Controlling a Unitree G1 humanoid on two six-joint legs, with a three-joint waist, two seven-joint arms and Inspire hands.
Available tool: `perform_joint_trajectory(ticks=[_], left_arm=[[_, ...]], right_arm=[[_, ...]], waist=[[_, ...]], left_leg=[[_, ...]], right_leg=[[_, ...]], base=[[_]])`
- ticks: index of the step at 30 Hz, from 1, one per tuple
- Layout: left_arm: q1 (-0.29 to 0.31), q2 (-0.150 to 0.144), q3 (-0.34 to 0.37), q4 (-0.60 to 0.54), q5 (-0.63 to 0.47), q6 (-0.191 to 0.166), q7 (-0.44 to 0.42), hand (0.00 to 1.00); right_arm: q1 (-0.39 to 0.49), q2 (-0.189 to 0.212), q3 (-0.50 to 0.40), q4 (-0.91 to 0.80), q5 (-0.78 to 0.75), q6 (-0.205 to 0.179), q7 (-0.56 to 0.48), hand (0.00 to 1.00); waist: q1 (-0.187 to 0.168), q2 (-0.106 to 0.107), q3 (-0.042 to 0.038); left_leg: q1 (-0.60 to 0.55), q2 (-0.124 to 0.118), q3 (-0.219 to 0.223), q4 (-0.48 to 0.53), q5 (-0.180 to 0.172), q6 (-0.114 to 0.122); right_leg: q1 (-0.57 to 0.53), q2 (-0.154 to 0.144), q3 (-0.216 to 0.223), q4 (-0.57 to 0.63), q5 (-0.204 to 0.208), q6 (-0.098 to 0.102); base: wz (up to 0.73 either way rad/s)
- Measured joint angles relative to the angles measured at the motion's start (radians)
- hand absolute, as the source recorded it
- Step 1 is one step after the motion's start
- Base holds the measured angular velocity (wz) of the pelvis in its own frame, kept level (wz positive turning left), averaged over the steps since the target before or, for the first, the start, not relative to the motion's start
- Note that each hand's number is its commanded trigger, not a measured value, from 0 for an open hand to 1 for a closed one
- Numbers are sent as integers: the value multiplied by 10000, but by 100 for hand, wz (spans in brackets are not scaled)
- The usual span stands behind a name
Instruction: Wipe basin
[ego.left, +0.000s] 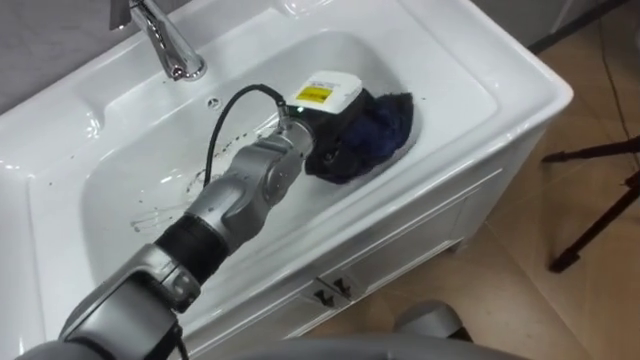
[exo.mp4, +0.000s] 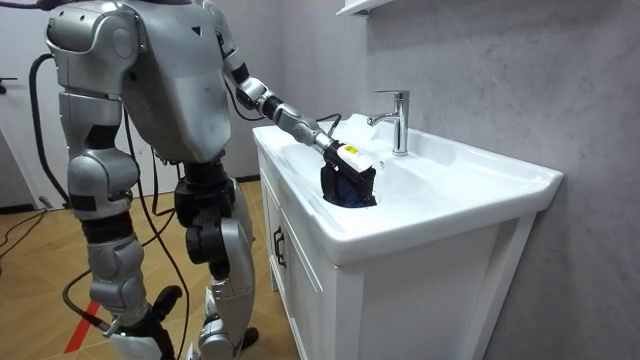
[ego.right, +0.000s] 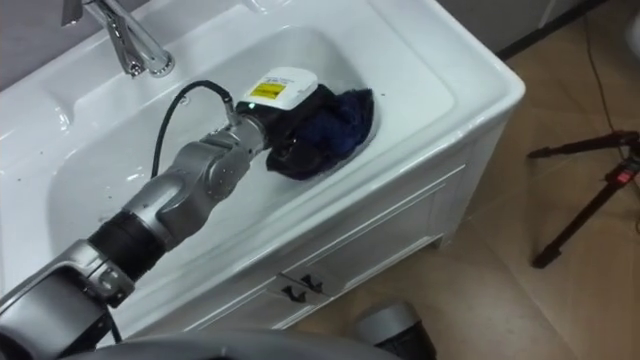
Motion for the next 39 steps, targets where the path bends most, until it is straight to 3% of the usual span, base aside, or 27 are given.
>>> perform_joint_trajectory(ticks=[5, 10, 15, 18, 21, 26, 30, 32, 39], left_arm=[[34, -59, -10, 936, 559, 221, 466, 100], [75, -68, 93, 1831, 746, 358, 957, 100], [81, -109, 970, 2881, 1978, 234, 1243, 100], [-60, 122, 1845, 3607, 2704, 188, 1613, 100], [-617, 572, 2102, 4847, 3107, 94, 2175, 100], [-1507, 1170, 2281, 6085, 3311, 126, 2497, 100], [-1778, 1268, 2290, 6706, 3443, -12, 2655, 100], [-1863, 1294, 2289, 6812, 3447, -53, 2723, 100], [-2126, 1452, 2283, 7132, 3436, -93, 2913, 100]], right_arm=[[-1, -47, -480, -295, -44, 169, 119, 0], [-2, 2, -526, -321, 58, 300, -69, 0], [30, 79, -554, -266, 87, 370, -149, 0], [-16, 257, -601, -200, 319, 375, -342, 0], [3, 258, -591, -466, 700, 357, -724, 0], [-157, 274, -353, -584, 852, 243, -1174, 0], [-316, 311, -355, -677, 850, 91, -1498, 0], [-324, 381, -357, -834, 892, 69, -1632, 0], [-546, 515, -359, -905, 1312, 119, -2016, 0]], waist=[[-146, 34, -70], [-88, -14, -82], [-67, -220, -124], [63, -385, -152], [352, -389, -151], [482, -327, -186], [508, -305, -140], [682, -274, -129], [723, -131, -147]], left_leg=[[122, 27, 128, 5, 0, 0], [289, 129, 460, 4, -3, -5], [150, 251, 626, 169, -9, -16], [-374, 447, 817, 423, -11, -25], [-753, 644, 1022, 572, -28, -47], [-1457, 856, 1092, 910, -61, -46], [-1497, 893, 1178, 935, -69, -57], [-1585, 935, 1311, 967, -76, -69], [-2281, 1186, 1240, 1395, -121, -80]], right_leg=[[40, 16, 101, 42, 3, 2], [14, 113, 461, 198, 24, -5], [-232, 204, 632, 373, 51, -30], [-849, 365, 889, 570, 160, -79], [-1292, 522, 1127, 563, 389, -122], [-1886, 668, 1190, 546, 610, -152], [-1968, 694, 1257, 605, 602, -173], [-2107, 736, 1398, 726, 595, -179], [-2635, 863, 1250, 822, 680, -257]], base=[[-6], [-18], [-13], [-20], [-27], [-7], [-6], [-19], [-1]])
